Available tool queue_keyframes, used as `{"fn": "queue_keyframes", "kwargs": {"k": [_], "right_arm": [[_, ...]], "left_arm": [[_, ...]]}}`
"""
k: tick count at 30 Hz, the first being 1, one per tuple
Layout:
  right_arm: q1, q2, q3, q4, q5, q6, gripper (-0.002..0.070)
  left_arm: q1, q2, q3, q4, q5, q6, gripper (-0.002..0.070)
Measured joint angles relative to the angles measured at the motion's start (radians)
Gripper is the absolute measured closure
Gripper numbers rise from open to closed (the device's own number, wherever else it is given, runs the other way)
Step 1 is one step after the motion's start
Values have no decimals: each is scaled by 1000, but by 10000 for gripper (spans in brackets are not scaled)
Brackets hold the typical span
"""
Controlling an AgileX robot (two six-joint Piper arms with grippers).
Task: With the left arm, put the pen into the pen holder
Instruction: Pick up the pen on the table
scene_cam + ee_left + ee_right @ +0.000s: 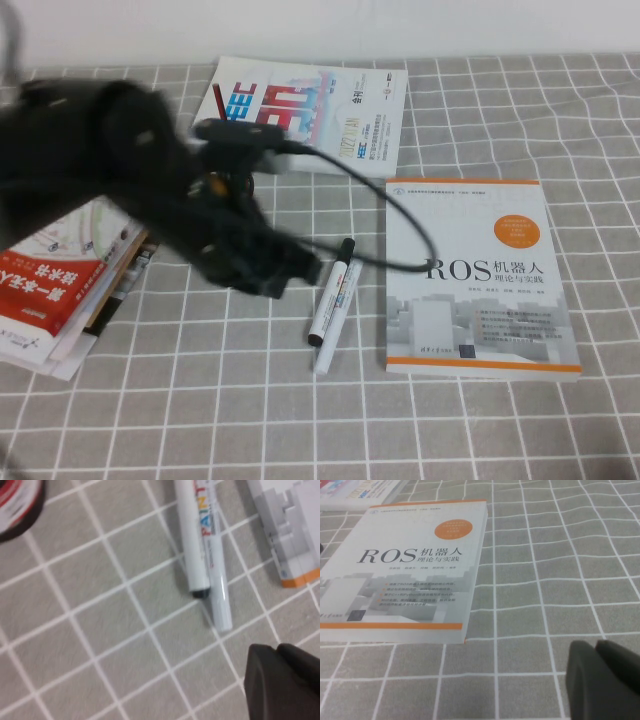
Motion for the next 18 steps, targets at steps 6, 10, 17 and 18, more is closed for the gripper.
{"fn": "queue_keyframes", "kwargs": {"k": [6,10,17,18], "right_arm": [[0,0,0,0,0,0,691],[0,0,0,0,0,0,691],[0,0,0,0,0,0,691],[0,0,0,0,0,0,691]], "left_arm": [[-30,184,-199,42,99,-3,677],[-36,272,-290,54,144,-3,677],[-72,364,-373,81,158,-3,677],[-84,374,-384,88,161,-3,677]]}}
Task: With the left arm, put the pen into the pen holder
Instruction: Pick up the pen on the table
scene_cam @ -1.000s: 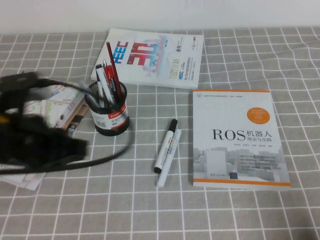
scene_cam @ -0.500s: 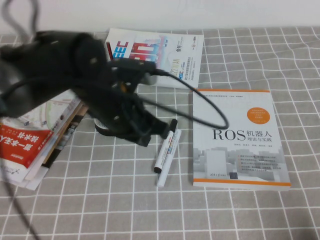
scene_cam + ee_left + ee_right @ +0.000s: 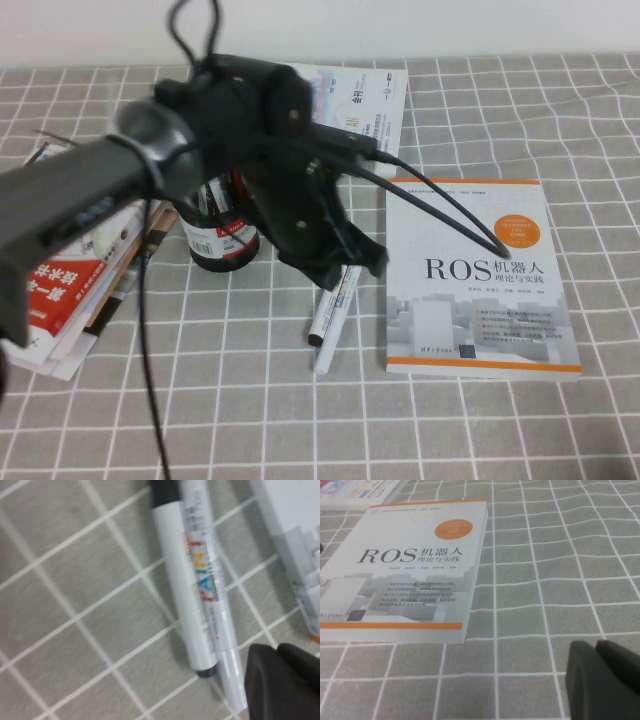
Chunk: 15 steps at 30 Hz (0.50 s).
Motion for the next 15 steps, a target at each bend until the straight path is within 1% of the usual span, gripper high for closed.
{"fn": "queue_keyframes", "kwargs": {"k": [3,7,9,15], "right_arm": [[0,0,0,0,0,0,691],[0,0,0,0,0,0,691],[0,0,0,0,0,0,691],[0,0,0,0,0,0,691]], "left_arm": [[-22,29,-25,16,9,0,677],[-26,65,-49,27,13,0,677],[-26,74,-60,31,15,10,666],[-26,101,-114,40,21,31,540]]}}
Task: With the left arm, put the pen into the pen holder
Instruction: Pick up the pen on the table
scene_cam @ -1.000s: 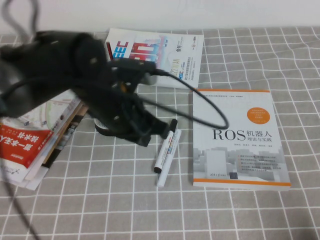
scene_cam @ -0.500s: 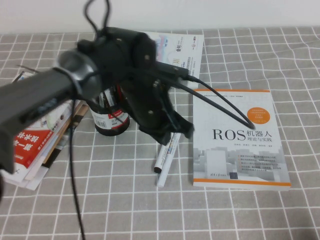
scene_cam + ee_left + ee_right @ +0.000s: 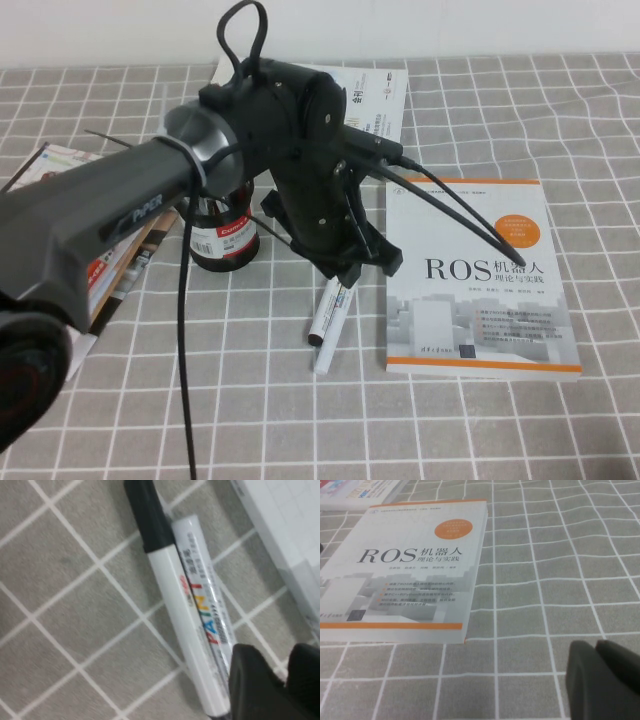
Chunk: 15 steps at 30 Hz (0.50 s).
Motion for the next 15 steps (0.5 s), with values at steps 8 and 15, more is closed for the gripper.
{"fn": "queue_keyframes", "kwargs": {"k": [8,15], "right_arm": [[0,0,0,0,0,0,691],[0,0,0,0,0,0,691]], "left_arm": [[12,52,-4,21,-2,6,505],[38,83,-4,23,0,6,424]]}}
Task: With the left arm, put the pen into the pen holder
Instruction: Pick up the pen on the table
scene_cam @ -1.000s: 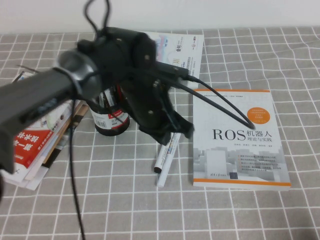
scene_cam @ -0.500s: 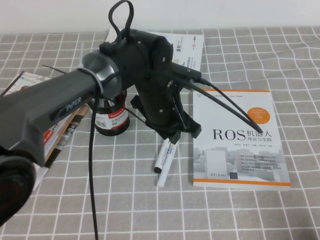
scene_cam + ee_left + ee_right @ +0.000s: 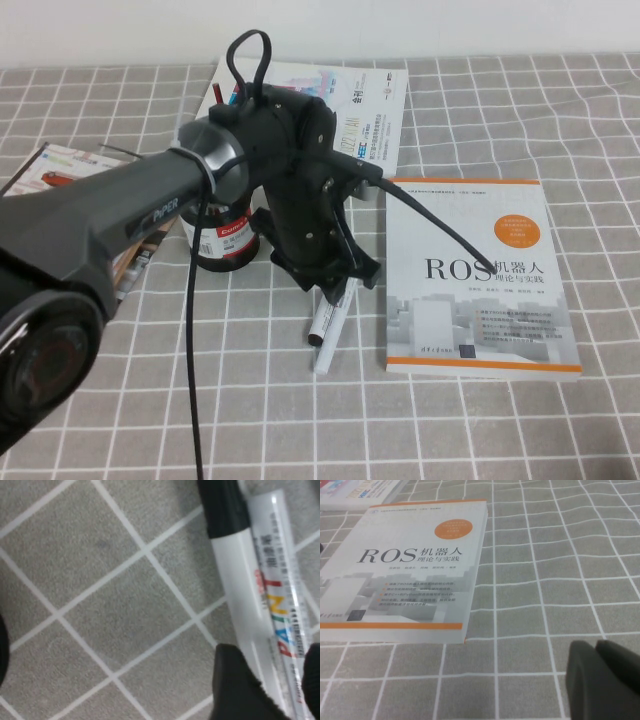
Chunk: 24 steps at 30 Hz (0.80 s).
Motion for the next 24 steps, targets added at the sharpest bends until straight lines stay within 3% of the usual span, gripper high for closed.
{"fn": "queue_keyframes", "kwargs": {"k": [6,24], "right_arm": [[0,0,0,0,0,0,692],[0,0,0,0,0,0,691]], "left_arm": [[2,21,0,0,-26,0,383],[2,58,-7,69,-59,-42,397]]}}
